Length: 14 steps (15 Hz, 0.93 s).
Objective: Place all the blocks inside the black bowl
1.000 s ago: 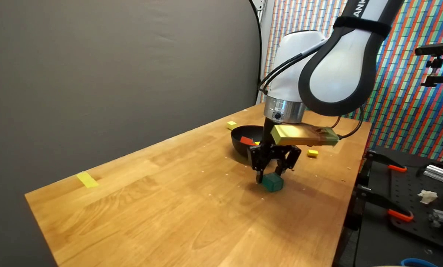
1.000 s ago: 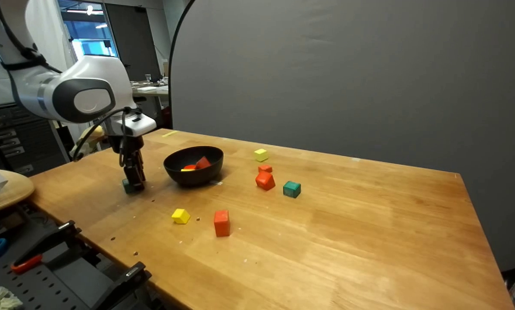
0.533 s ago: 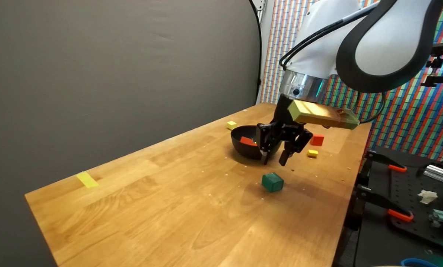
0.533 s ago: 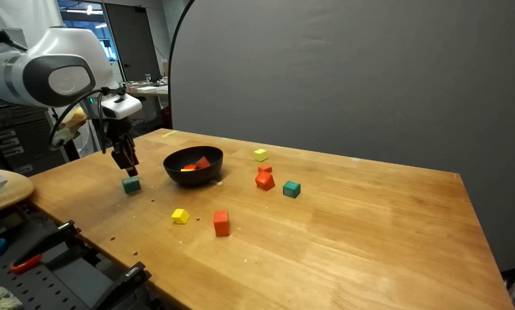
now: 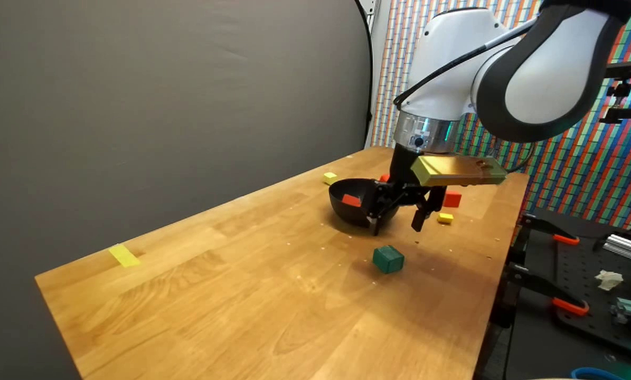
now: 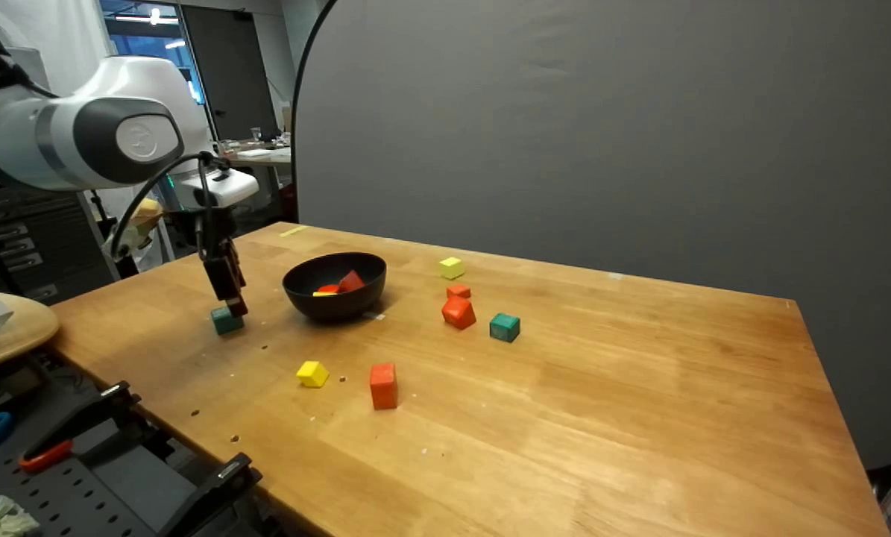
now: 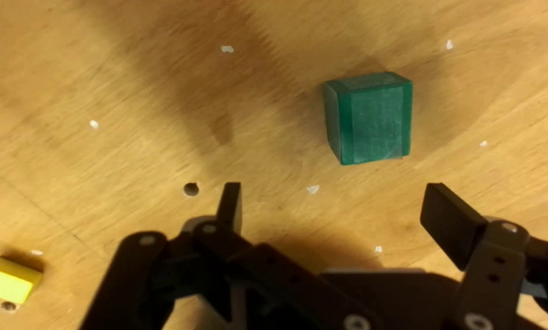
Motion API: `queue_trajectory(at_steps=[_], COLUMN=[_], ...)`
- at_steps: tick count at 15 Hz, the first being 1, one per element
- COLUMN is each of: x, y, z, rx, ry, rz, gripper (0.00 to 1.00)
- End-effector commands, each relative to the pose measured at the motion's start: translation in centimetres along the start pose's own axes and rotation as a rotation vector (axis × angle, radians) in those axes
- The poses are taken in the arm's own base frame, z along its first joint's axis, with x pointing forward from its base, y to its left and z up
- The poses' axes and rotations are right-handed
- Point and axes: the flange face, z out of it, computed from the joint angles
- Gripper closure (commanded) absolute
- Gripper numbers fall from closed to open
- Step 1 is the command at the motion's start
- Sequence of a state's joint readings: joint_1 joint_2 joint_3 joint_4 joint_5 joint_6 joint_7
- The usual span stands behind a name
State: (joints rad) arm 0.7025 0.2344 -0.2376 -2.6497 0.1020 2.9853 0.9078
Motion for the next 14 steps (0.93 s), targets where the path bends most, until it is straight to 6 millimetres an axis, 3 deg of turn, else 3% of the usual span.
queue_trajectory(at_steps=[1, 4, 5, 13, 14], x=[0.8, 0.6, 0.6, -0.7, -0.7], y=[-2.7, -4.6, -4.9, -4.8, -4.8], z=[1.4, 2.0, 2.2, 3.4, 3.2], rx=[-0.048, -0.07, -0.082, -0.173, -0.168], ry=[-0.021, -0.046, -0.06, -0.157, -0.157], rz=[-0.049, -0.106, -0.113, -0.128, -0.13], gripper=[0.0, 0.0, 0.21, 0.81, 0.82])
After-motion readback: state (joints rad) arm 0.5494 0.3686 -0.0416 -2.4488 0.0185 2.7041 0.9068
